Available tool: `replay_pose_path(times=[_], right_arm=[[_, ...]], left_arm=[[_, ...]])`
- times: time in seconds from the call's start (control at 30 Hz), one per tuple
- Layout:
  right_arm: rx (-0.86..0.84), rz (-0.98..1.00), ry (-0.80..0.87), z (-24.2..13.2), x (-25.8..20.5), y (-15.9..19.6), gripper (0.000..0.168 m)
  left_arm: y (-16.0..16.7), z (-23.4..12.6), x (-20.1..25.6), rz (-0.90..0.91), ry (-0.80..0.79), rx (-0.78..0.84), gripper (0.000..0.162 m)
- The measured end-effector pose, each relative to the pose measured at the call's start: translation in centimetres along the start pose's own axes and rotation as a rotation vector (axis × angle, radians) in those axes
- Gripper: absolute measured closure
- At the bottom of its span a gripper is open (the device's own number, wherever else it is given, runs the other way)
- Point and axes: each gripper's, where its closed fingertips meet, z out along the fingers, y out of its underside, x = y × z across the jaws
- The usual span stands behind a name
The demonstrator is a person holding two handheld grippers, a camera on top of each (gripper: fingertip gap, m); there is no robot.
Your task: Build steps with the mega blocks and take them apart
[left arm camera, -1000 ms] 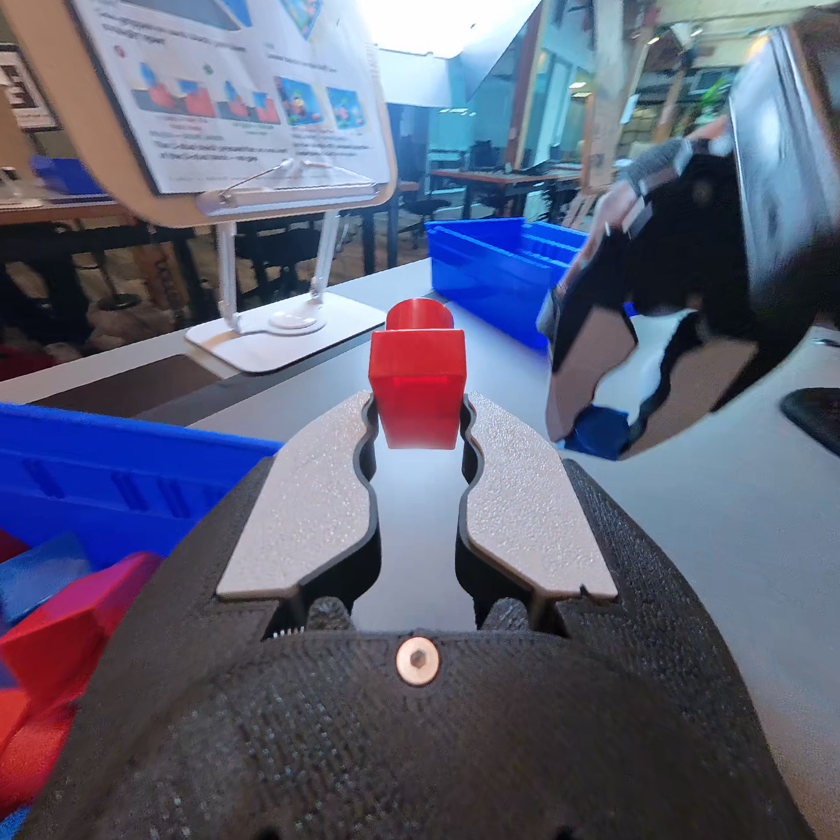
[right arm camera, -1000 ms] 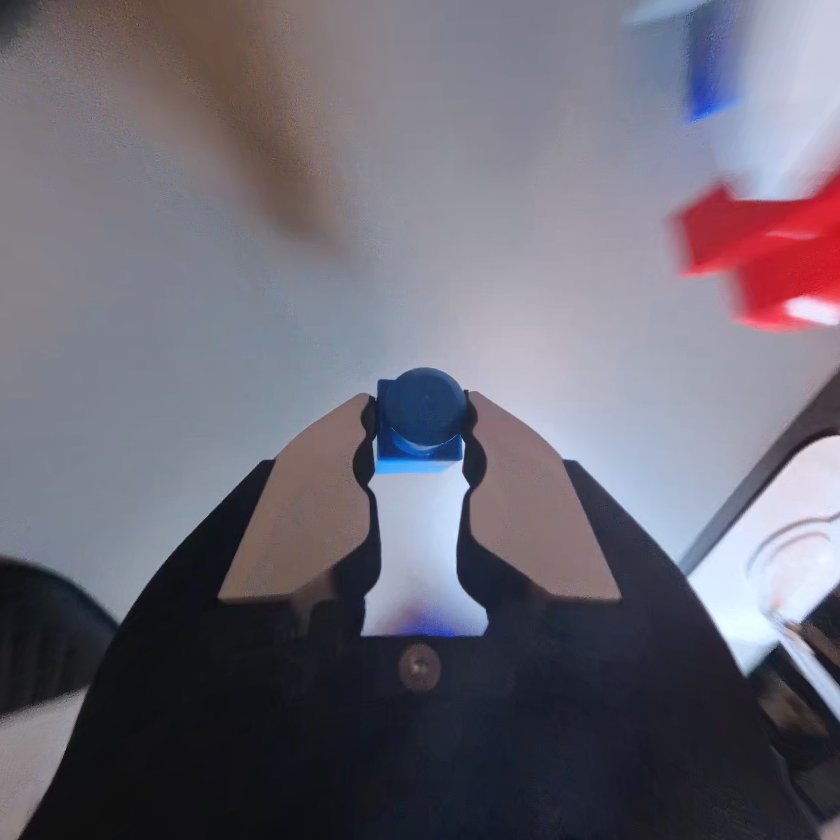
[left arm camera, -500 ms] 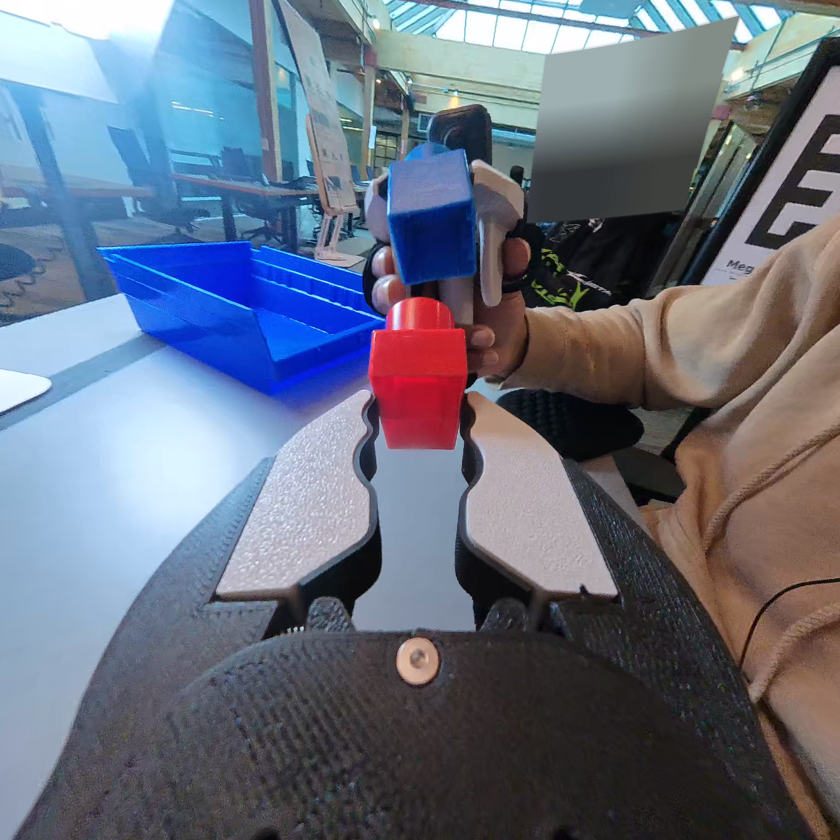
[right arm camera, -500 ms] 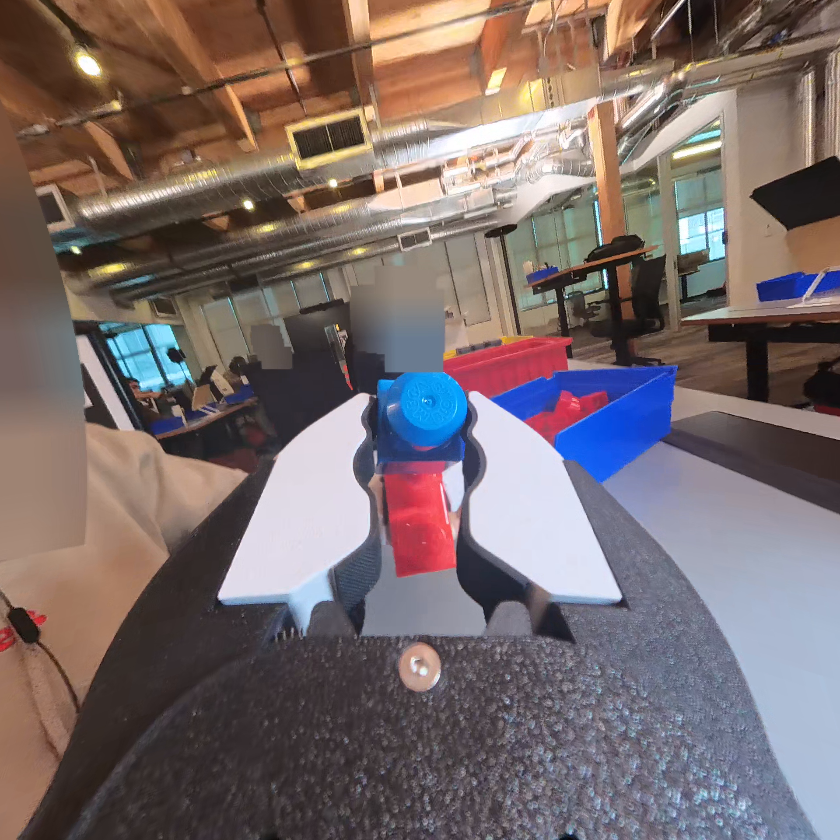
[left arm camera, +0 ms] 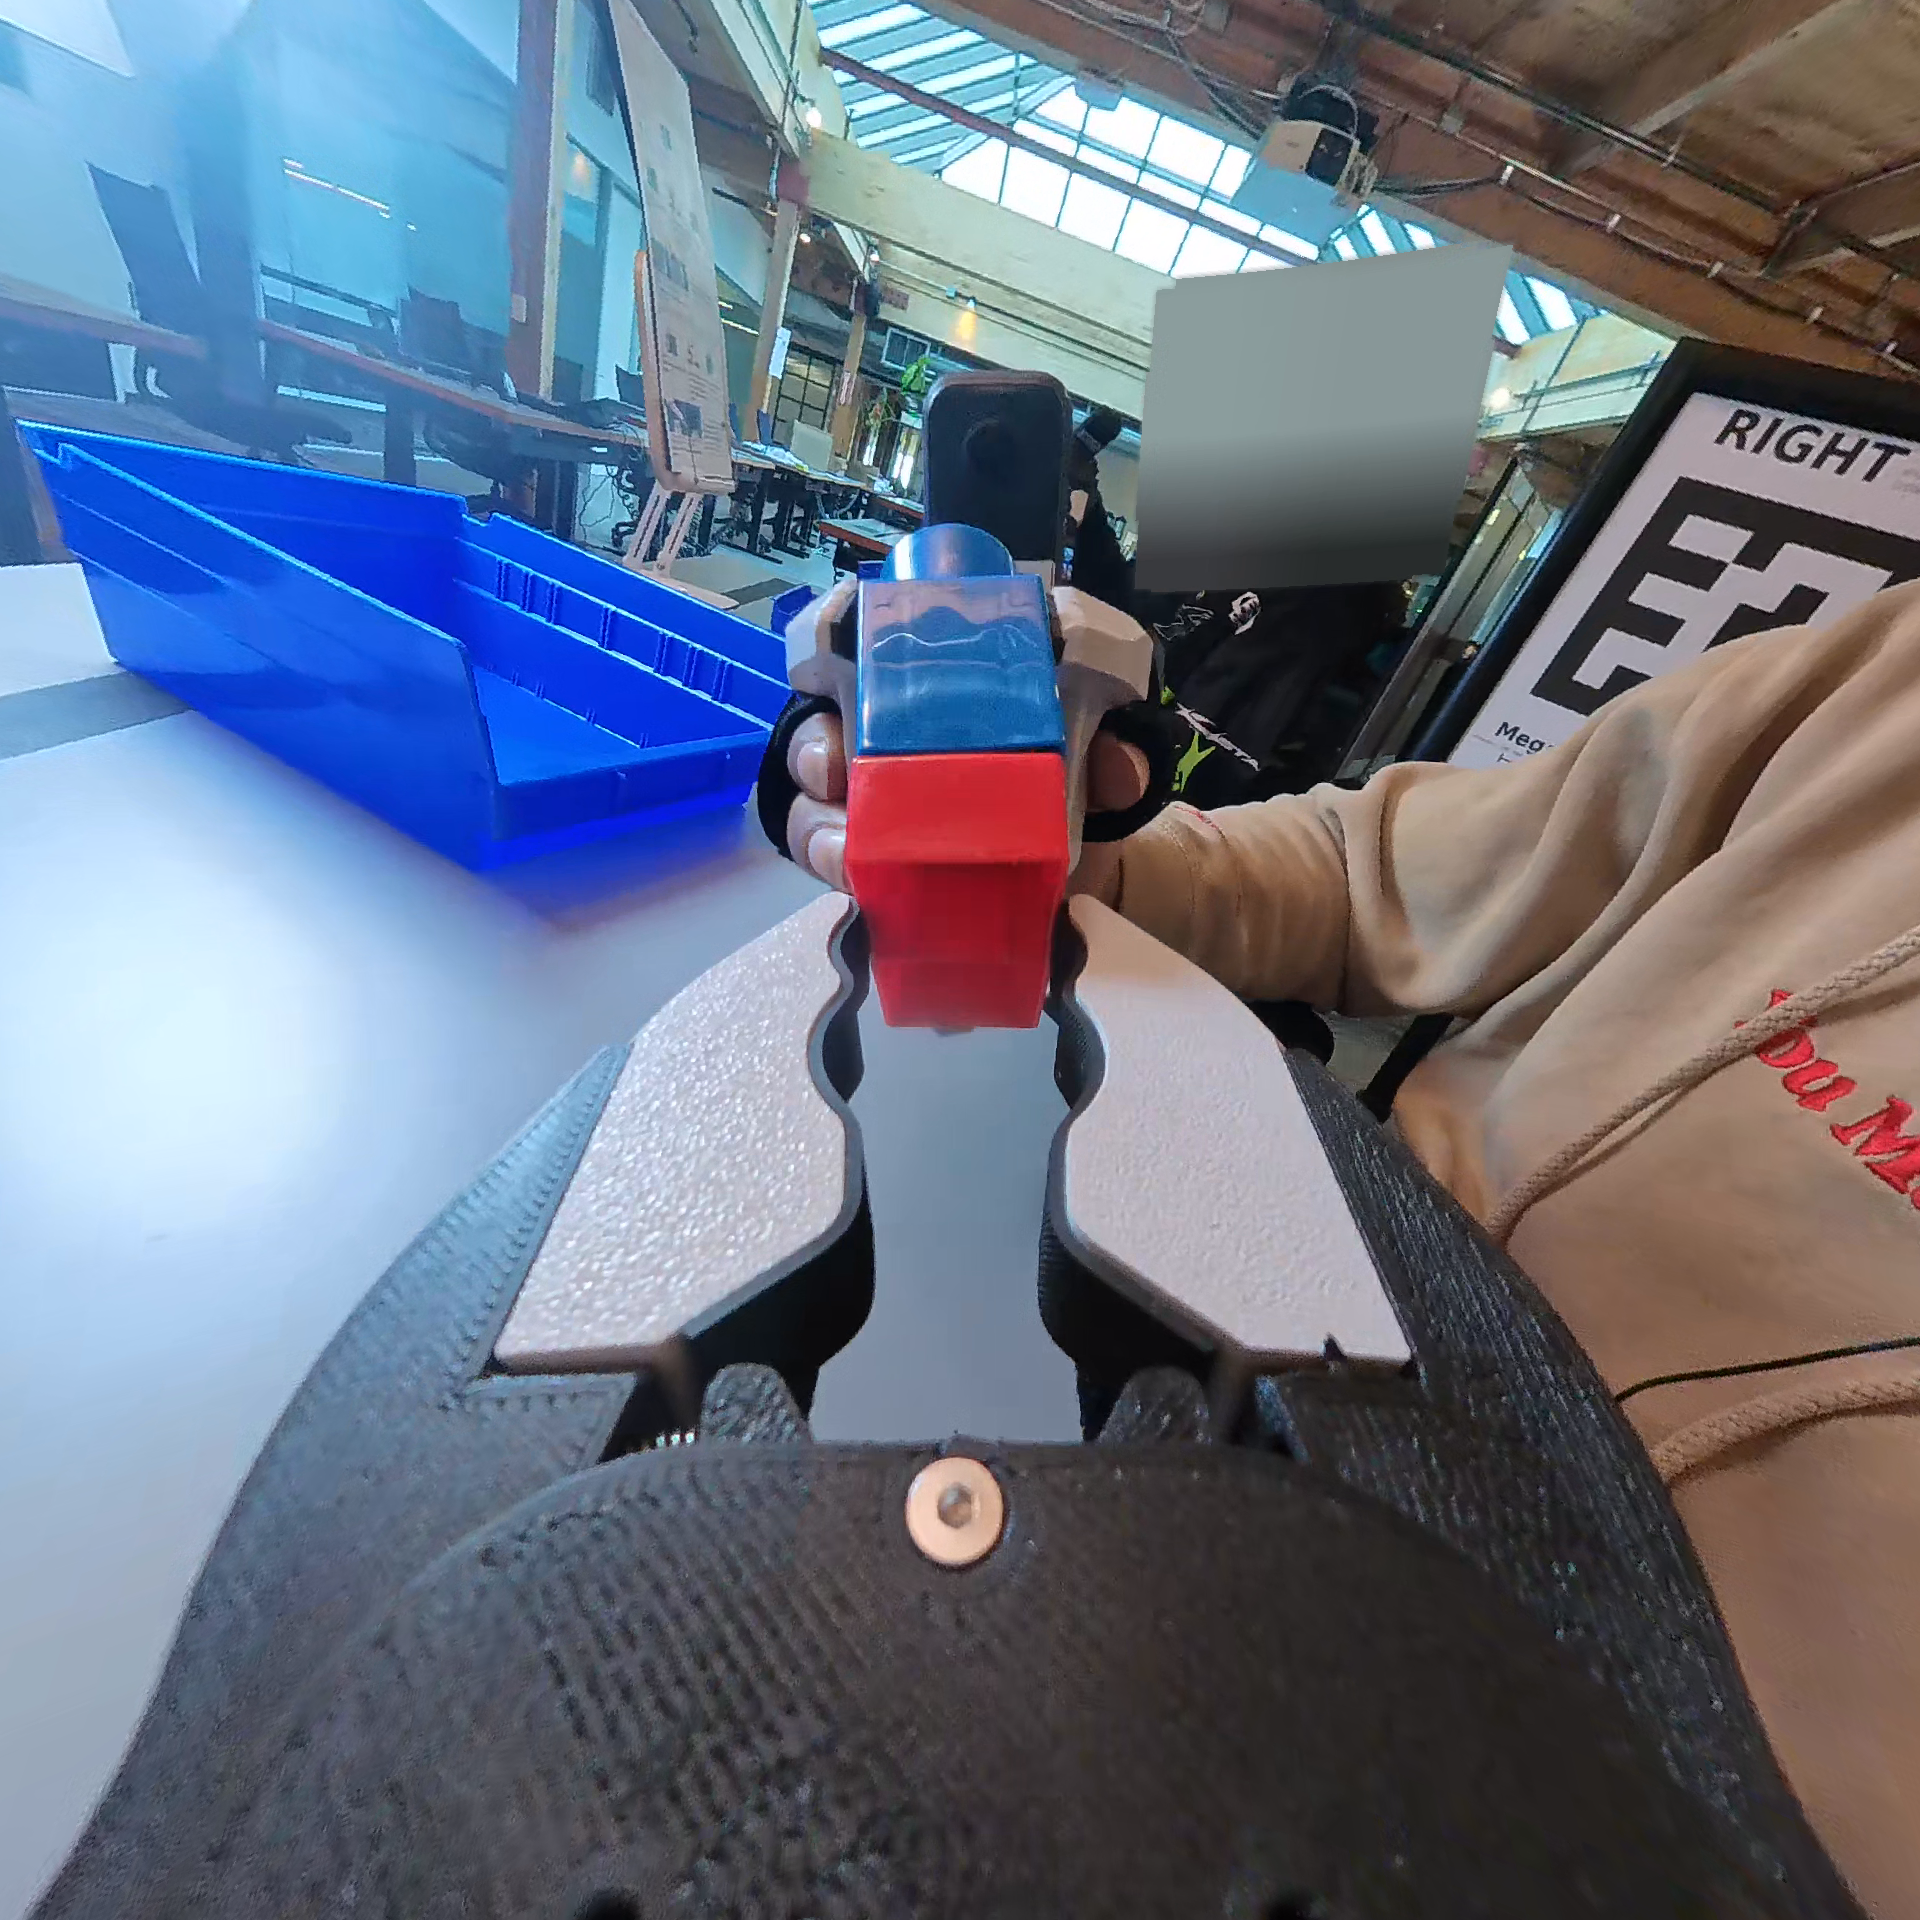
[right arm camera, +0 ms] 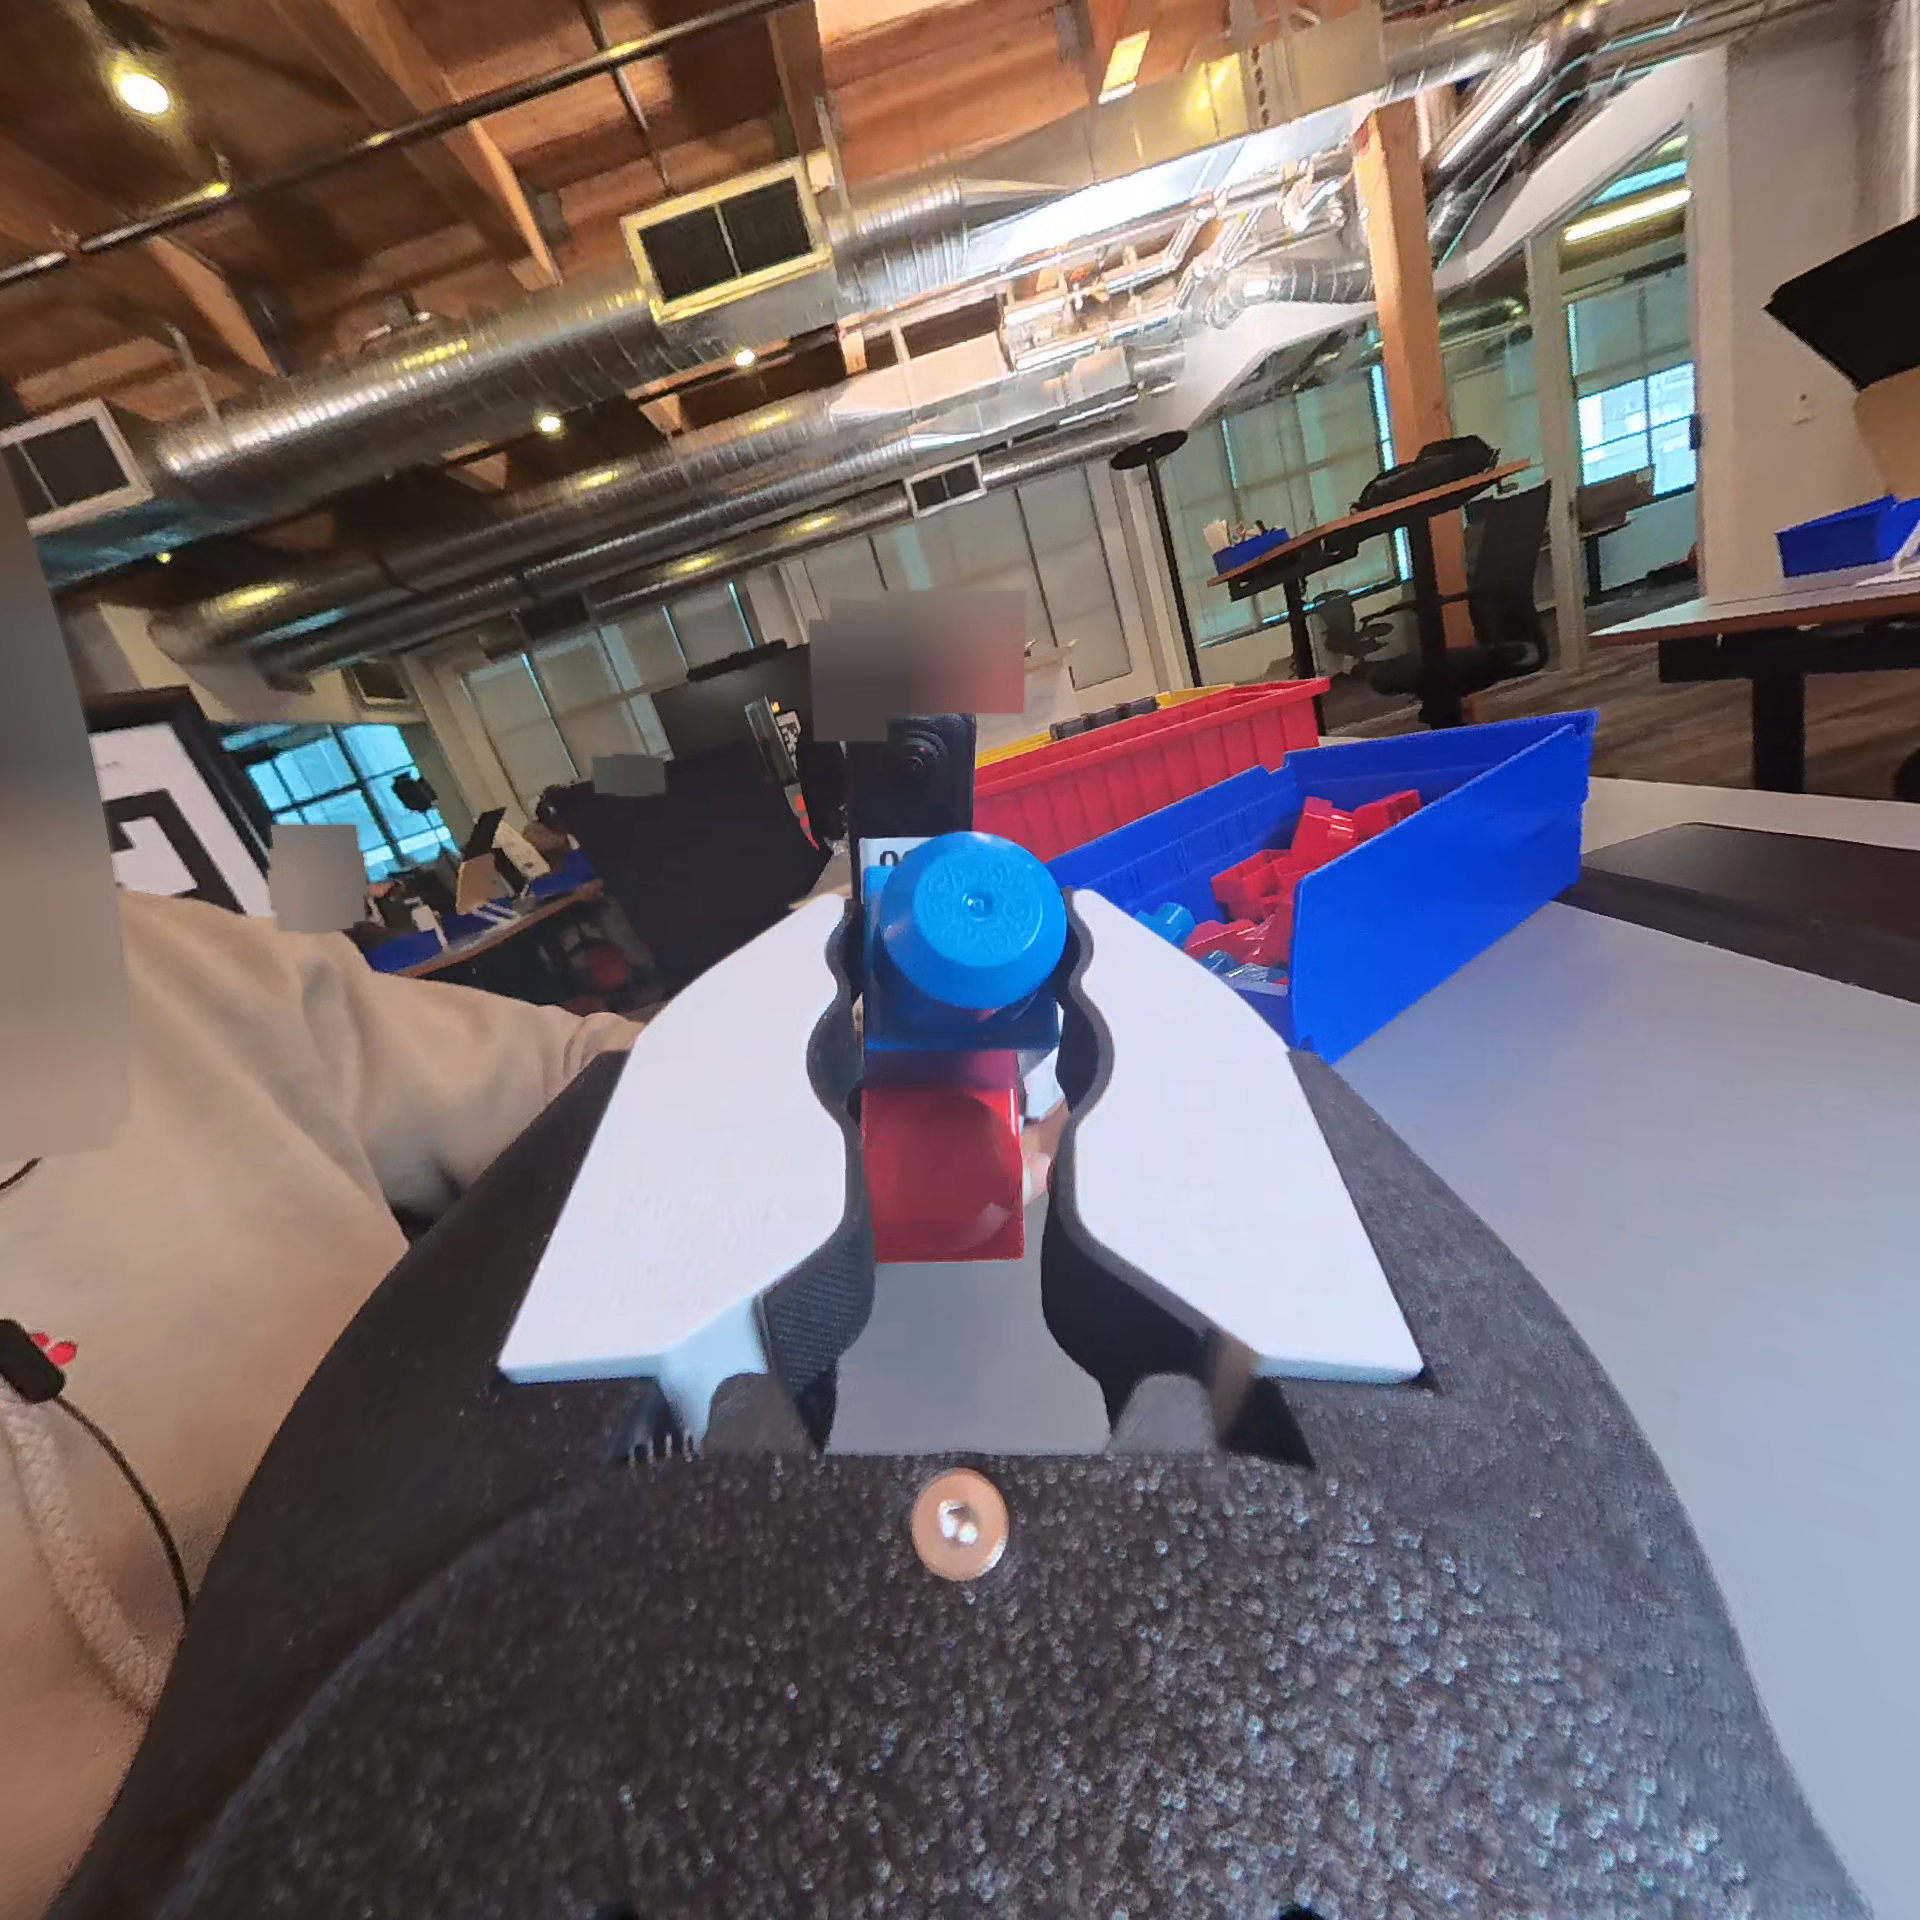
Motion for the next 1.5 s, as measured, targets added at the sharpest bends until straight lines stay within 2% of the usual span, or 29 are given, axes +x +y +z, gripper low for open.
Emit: replay_pose_path(times=[0.4, 0.5, 0.57, 0.7, 0.77, 0.8, 0.9, 0.97, 1.03, 1.1, 1.17, 1.27, 1.37, 1.5], right_arm=[[-0.044, -0.074, 0.071, -0.1, 0.8, 1.1, 0.132], [-0.172, -0.083, 0.053, -0.2, 0.8, 1.3, 0.131], [-0.259, -0.060, 0.036, -0.6, 0.9, 1.3, 0.122], [-0.450, -0.086, 0.019, -2.2, 0.8, 2.4, 0.119], [-0.547, -0.130, 0.012, -2.7, 0.6, 3.9, 0.121], [-0.595, -0.155, 0.016, -2.9, 0.7, 4.8, 0.132], [-0.663, -0.224, 0.038, -3.2, 0.9, 5.8, 0.134], [-0.707, -0.234, 0.057, -3.7, 1.2, 5.2, 0.134], [-0.723, -0.280, 0.146, -4.8, 2.6, 2.6, 0.134], [-0.719, -0.304, 0.322, -6.8, 5.7, -1.7, 0.134], [-0.737, -0.350, 0.585, -10.2, 10.8, -6.5, 0.134], [-0.876, -0.312, 0.932, -16.9, 19.1, -10.3, 0.133], [-1.031, -0.164, 1.141, -22.9, 26.2, -9.7, 0.133], [-1.071, 0.041, 1.281, -26.7, 32.7, -7.1, 0.133]], left_arm=[[1.6, 0.2, -1.0, -0.036, -0.037, -0.075, 0.128], [1.4, 0.0, -1.0, -0.018, -0.040, -0.099, 0.128], [1.2, -0.3, -0.8, 0.005, -0.036, -0.124, 0.128], [2.2, -0.7, -1.2, 0.115, -0.077, -0.223, 0.128], [2.8, -0.5, -1.2, 0.130, -0.078, -0.252, 0.127], [3.2, -0.4, -1.2, 0.141, -0.082, -0.269, 0.127], [4.2, -0.3, -1.5, 0.183, -0.096, -0.316, 0.127], [4.2, -0.1, -1.6, 0.159, -0.107, -0.314, 0.127], [3.8, -0.4, -2.7, 0.131, -0.161, -0.292, 0.114], [3.0, -1.0, -3.3, 0.120, -0.180, -0.255, 0.123], [2.0, -1.4, -3.6, 0.107, -0.190, -0.206, 0.130], [1.4, -1.6, -3.6, 0.115, -0.203, -0.170, 0.133], [1.7, -1.7, -4.1, 0.148, -0.230, -0.186, 0.133], [2.8, -1.9, -5.1, 0.170, -0.263, -0.230, 0.134]])
